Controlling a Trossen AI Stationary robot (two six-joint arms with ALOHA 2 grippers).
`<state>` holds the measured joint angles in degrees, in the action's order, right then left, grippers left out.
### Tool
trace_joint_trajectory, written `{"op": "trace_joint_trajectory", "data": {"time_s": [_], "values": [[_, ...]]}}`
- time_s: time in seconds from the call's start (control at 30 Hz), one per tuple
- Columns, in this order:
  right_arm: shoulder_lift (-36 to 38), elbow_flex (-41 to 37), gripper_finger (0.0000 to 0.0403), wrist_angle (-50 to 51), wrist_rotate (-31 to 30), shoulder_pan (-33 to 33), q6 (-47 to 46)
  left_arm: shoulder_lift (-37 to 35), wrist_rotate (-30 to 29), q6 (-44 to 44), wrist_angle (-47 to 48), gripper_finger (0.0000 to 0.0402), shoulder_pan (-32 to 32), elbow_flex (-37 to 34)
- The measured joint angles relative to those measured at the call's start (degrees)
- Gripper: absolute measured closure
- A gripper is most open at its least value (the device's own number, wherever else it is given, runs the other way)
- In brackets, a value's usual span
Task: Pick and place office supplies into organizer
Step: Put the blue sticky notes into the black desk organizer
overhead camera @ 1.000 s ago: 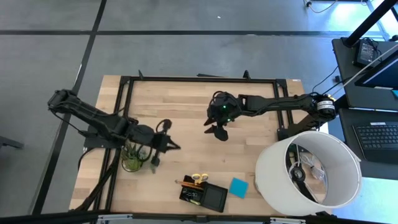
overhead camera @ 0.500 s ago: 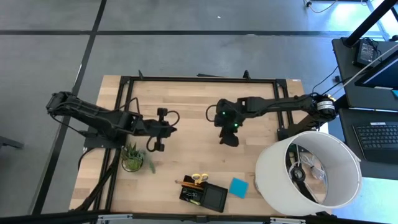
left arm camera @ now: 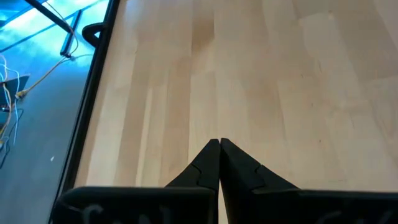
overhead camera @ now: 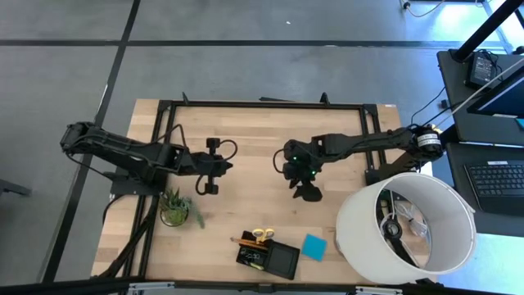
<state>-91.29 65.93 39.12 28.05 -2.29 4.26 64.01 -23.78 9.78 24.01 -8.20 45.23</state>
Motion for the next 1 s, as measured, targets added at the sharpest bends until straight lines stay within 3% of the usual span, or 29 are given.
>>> {"op": "trace_joint_trajectory", "data": {"time_s": [0.2, 0.33, 0.47, 0.67, 1.0], "values": [[0.0, 0.0, 0.0203, 0.0, -0.7, 1.9, 17.2, 0.0, 0.0, 0.0, 0.0, 0.0398, 1.0, 0.0], [0.0, -0.4, 0.0203, -0.2, -5.4, 2.2, 24.7, 0.0, 0.0, 0.0, 0.0, 0.0398, 1.6, 0.0], [0.0, -3.1, 0.0203, -0.6, -2.1, 2.2, 30.0, 0.0, 0.0, 0.0, 0.0, 0.0398, 1.8, 0.0], [-0.1, -9.2, 0.0203, -4.7, 7.4, 2.8, 30.2, 0.0, 0.4, 0.0, 0.0, 0.0398, 1.7, 0.0], [-0.1, -16.0, 0.0203, -19.4, 8.3, 11.3, 21.6, 0.0, 0.4, 0.0, 0.0, 0.0398, 1.7, 0.0]]}}
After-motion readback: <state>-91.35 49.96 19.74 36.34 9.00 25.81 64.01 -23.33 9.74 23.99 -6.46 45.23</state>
